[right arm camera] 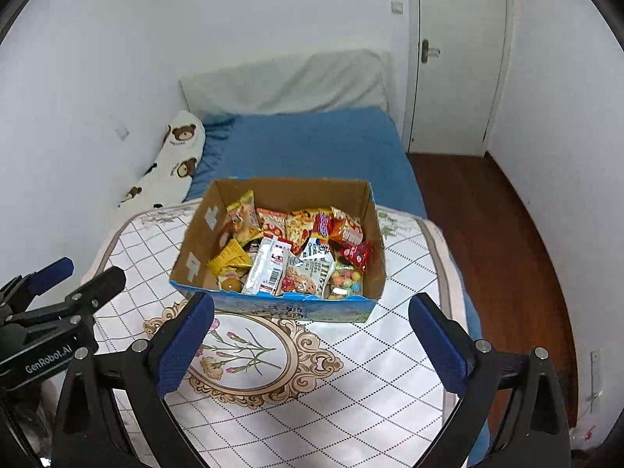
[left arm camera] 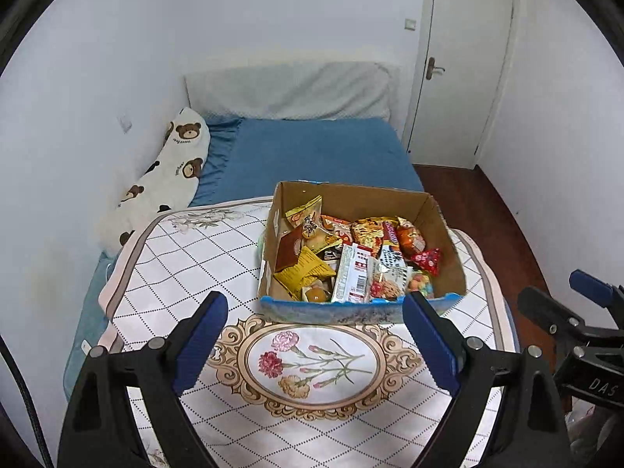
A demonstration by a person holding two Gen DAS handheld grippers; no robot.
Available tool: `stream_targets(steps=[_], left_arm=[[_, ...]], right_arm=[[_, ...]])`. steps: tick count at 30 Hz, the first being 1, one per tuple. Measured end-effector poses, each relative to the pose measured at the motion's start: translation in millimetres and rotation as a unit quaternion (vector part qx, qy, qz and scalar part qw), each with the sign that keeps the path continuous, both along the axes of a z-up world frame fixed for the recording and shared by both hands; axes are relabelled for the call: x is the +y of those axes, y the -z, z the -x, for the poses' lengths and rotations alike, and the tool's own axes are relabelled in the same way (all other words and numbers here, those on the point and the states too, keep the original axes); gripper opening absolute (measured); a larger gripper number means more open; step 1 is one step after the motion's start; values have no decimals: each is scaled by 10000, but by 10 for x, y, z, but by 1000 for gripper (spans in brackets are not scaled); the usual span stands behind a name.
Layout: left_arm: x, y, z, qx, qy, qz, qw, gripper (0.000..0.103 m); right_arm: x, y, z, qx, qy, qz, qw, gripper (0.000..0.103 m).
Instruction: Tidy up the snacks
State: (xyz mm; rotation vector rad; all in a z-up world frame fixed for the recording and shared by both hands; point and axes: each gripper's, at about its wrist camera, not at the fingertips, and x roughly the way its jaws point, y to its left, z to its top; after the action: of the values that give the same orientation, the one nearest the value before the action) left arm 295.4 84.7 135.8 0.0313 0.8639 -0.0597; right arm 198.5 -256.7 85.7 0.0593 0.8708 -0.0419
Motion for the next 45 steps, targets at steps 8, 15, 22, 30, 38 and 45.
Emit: stream_targets(steps=[8, 15, 22, 30, 38, 45], left_arm=[[15, -226, 417, -180, 64, 92, 9998, 92], [4, -375, 635, -524, 82, 35, 9986, 103], [-7, -303, 543, -480, 53, 74, 9988, 103], [-4, 3, 273, -337, -149, -7, 9993, 103], [-41, 267, -68, -125, -248, -142, 9995, 103], [-60, 479, -366, 77, -281, -224, 9993, 103]], right_arm=[[98, -322, 491, -376, 31, 134, 9992, 102], [131, -455, 743, -564, 45, 263, 9980, 103], [84, -458, 752, -598, 107, 317, 9976, 103], [-23, -175, 427, -393, 170, 415, 9982, 103], [-98, 89, 6, -255, 287, 491, 9981, 103], [-159, 331, -336, -87, 433, 516, 9977, 103]])
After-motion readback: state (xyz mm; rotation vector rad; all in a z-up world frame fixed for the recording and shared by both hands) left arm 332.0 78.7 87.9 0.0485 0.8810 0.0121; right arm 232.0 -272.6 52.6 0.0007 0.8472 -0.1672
